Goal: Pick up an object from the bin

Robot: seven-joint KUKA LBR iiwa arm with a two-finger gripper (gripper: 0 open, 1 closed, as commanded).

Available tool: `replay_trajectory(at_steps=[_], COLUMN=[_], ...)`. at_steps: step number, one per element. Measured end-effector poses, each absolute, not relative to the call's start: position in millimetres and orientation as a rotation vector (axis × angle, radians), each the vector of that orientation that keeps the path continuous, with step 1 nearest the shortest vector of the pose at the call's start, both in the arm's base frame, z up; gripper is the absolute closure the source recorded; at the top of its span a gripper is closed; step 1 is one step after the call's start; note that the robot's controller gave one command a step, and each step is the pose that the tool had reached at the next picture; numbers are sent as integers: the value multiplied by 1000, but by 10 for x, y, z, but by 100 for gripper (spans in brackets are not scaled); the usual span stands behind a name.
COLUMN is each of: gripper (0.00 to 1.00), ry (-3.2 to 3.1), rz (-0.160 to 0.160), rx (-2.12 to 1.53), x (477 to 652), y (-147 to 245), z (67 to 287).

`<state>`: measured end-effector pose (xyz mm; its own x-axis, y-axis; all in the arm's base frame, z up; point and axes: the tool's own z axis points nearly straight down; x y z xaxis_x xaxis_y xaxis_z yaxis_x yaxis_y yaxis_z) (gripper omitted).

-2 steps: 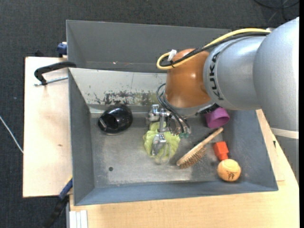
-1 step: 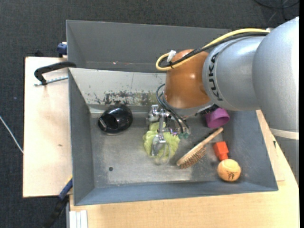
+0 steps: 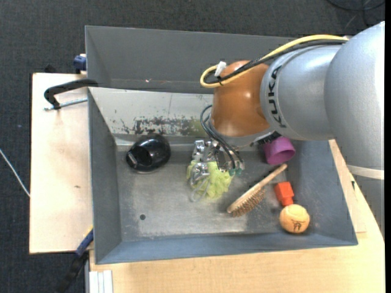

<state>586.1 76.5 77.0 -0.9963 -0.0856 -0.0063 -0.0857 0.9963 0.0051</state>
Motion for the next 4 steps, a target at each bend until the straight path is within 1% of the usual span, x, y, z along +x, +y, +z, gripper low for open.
replay_trajectory(at_steps=[2, 3, 4], gripper=[100, 100, 100], ry=[3135, 3143, 3138], rz=[8, 4, 3], rx=[-135, -135, -135], x=[5849, 5827, 5840], y=[764, 757, 754], z=[808, 1014, 1250])
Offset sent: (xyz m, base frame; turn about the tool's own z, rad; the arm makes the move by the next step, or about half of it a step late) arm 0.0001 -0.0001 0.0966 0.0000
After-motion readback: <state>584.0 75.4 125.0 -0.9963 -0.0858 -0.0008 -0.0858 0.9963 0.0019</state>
